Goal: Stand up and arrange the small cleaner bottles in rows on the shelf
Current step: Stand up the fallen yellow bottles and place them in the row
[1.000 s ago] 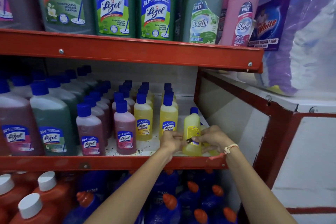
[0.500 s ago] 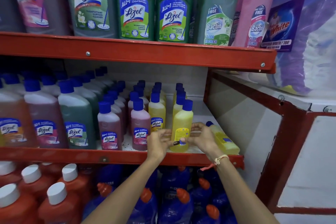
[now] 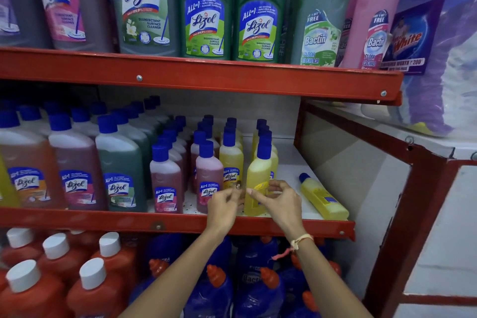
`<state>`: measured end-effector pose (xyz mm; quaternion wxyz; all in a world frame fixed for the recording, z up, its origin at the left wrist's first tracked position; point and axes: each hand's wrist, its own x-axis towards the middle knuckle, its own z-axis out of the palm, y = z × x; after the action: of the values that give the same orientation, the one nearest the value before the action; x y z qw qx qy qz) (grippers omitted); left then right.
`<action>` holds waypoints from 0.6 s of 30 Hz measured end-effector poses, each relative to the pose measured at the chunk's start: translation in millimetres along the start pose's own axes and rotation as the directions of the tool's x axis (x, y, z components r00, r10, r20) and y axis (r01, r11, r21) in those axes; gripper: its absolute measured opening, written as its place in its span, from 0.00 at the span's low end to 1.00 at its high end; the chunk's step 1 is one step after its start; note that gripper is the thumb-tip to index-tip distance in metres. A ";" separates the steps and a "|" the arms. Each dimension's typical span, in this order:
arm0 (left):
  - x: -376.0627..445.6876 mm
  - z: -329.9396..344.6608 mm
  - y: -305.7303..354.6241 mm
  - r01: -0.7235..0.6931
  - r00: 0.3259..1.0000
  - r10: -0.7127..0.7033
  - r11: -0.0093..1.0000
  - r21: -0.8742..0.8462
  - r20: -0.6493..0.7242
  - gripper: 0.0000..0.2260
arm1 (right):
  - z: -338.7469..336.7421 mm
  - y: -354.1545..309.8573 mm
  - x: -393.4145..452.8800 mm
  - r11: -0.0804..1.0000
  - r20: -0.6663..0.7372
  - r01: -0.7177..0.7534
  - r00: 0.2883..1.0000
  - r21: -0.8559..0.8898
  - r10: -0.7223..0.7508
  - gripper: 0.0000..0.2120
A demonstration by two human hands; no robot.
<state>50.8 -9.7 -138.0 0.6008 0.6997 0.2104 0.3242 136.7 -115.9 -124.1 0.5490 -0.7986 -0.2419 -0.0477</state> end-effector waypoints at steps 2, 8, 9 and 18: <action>-0.5 -1.1 1.4 0.050 0.999 -0.051 0.997 -0.063 -0.016 0.14 | 3.0 -4.7 -2.7 1.000 -0.007 0.010 1.000 -0.019 -0.010 0.33; -1.2 -3.7 6.8 0.101 0.994 -0.105 0.991 -0.092 -0.038 0.17 | 9.0 -10.4 -1.4 1.000 0.014 0.017 1.000 -0.015 -0.017 0.24; -1.9 -4.2 6.4 0.103 0.993 -0.106 0.991 -0.080 -0.042 0.17 | 9.4 -10.4 -0.3 1.000 0.041 0.014 0.999 0.020 -0.015 0.20; -10.7 -7.4 10.5 0.072 0.993 -0.067 0.997 0.043 -0.097 0.14 | 11.9 -2.9 21.1 0.974 0.355 -0.044 0.934 0.220 -0.038 0.20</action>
<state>37.1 -13.8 -129.4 0.5847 0.6893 0.2706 0.3314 151.7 -97.4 -119.1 0.5828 -0.7271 -0.3401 0.1265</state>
